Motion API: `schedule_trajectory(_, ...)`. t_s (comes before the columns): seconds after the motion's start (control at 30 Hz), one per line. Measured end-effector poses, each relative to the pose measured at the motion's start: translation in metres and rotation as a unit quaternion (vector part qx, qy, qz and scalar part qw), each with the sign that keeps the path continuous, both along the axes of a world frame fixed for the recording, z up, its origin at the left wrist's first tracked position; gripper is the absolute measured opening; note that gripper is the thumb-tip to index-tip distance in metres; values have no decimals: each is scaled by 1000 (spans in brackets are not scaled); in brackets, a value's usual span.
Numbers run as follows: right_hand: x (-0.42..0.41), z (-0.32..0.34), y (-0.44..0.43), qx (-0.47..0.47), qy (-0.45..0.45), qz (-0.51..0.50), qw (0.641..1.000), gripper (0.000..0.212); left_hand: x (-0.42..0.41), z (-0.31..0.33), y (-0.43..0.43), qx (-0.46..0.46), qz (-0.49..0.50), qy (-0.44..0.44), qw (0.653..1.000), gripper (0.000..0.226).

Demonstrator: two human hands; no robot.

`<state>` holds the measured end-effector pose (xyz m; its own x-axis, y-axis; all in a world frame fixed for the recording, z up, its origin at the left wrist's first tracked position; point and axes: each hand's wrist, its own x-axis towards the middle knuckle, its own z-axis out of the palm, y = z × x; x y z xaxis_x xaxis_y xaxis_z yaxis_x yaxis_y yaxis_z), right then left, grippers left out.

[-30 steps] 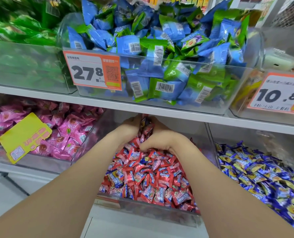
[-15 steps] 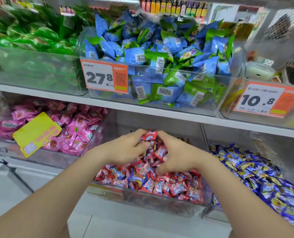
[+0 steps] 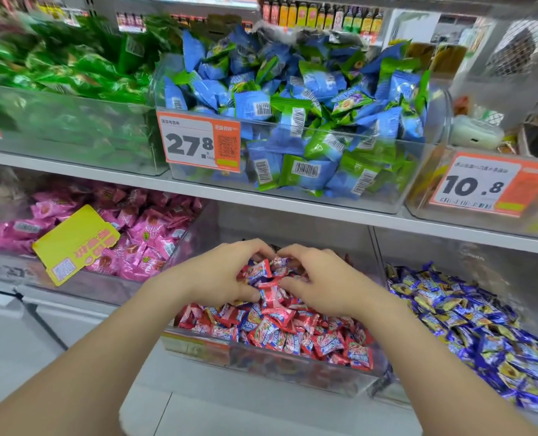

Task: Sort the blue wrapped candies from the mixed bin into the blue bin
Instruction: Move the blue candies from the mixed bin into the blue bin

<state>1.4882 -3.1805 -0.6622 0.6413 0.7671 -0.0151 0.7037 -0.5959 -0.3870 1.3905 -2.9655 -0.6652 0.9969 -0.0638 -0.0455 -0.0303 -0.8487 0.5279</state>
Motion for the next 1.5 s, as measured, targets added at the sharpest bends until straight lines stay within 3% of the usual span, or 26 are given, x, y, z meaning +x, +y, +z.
schedule_trajectory(0.1, 8, 3, -12, -1, 6, -8, 1000, 39, -2, 3, 2, 31, 23, -24, 999, 33)
schedule_trajectory(0.17, 9, 3, -17, 3, 2, -24, 1000, 41, -2, 5, 2, 39, 25, -43, 998, 20)
schedule_trajectory(0.33, 13, 4, -18, 97, -3, -59, 994, 36, -1, 6, -2, -37, 57, -60, 996, 3)
schedule_trajectory(0.5, 10, 15, -23, 99, 44, -58, 992, 23, -4, 9, 1, -92, 71, -54, 992, 9)
schedule_trajectory(0.6, 6, 15, -23, 66, 25, -62, 996, 13, -4, 8, 2, -133, 80, -49, 987, 10)
schedule_trajectory(0.83, 0, 18, -24, -34, -76, -80, 993, 41, -4, 14, 3, -226, 131, -43, 964, 22)
schedule_trajectory(0.93, -5, 21, -19, 23, -66, -111, 991, 34, -3, 16, -1, -222, 141, -25, 964, 31)
schedule_trajectory(1.03, -15, 22, -6, 112, -12, -101, 988, 5, -1, 19, -4, -217, 157, -4, 963, 28)
schedule_trajectory(1.13, -24, 25, 15, 113, -24, -52, 992, 49, -1, 22, -1, -218, 148, 20, 965, 24)
schedule_trajectory(1.27, -20, 19, 38, 74, -16, -32, 997, 41, -10, 19, 12, -197, 123, 3, 973, 30)
schedule_trajectory(1.4, -9, 13, 47, -66, 18, 36, 997, 66, -12, 18, 20, -135, 140, -63, 979, 36)
schedule_trajectory(1.5, -3, 10, 50, -137, 17, 55, 989, 74, -12, 19, 20, -165, 152, -90, 970, 40)
